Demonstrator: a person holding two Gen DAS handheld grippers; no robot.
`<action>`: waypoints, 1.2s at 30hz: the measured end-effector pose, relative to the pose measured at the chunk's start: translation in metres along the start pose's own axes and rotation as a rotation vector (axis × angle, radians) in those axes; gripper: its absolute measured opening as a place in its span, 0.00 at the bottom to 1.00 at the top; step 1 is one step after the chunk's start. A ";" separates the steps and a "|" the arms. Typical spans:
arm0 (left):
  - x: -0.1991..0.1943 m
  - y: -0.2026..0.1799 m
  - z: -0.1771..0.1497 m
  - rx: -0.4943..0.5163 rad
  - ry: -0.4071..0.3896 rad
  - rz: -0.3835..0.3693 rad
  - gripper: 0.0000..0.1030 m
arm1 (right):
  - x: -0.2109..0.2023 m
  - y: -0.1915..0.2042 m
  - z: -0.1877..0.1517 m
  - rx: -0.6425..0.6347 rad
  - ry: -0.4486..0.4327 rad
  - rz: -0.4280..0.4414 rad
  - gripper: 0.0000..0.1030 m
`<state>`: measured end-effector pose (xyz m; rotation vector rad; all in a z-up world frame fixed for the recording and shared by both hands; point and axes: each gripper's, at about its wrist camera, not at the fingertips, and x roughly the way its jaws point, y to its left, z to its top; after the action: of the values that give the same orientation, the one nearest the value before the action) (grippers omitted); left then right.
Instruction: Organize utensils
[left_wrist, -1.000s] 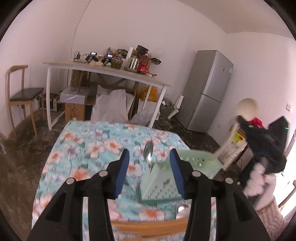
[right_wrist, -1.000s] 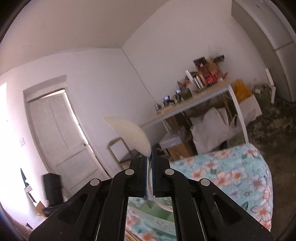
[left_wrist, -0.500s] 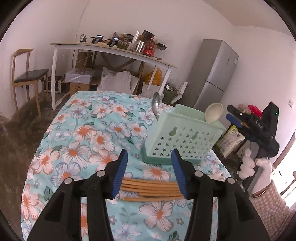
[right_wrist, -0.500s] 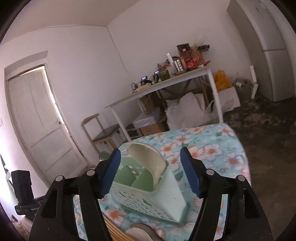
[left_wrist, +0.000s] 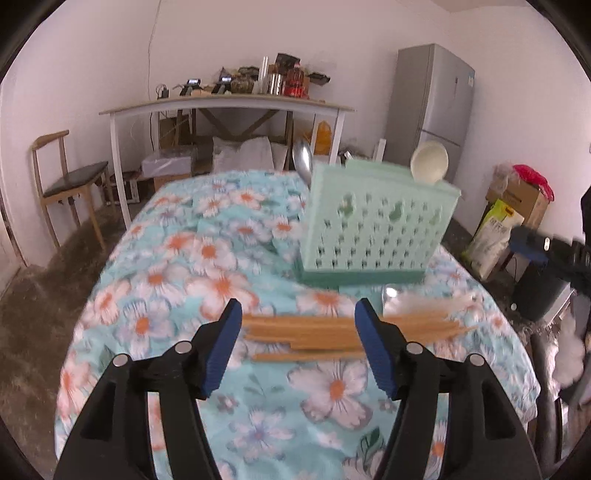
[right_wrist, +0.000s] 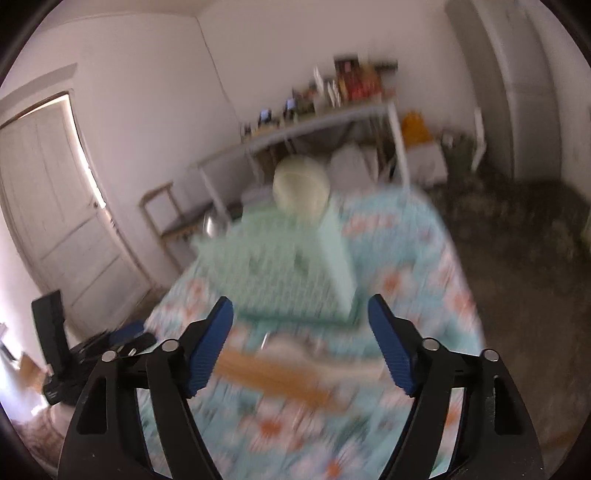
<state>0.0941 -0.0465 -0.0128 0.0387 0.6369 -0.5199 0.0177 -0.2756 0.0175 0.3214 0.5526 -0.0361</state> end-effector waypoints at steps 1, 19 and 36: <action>0.001 -0.001 -0.003 0.000 0.007 0.002 0.60 | 0.007 0.001 -0.009 0.015 0.039 0.009 0.54; 0.005 -0.001 -0.025 -0.026 0.056 -0.016 0.60 | 0.109 0.014 -0.044 0.045 0.350 -0.007 0.17; 0.012 0.001 -0.014 -0.079 0.046 -0.114 0.60 | 0.111 0.047 -0.056 -0.035 0.420 0.070 0.21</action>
<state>0.0946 -0.0479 -0.0312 -0.0605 0.7069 -0.6050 0.0893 -0.2081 -0.0711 0.3153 0.9564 0.1117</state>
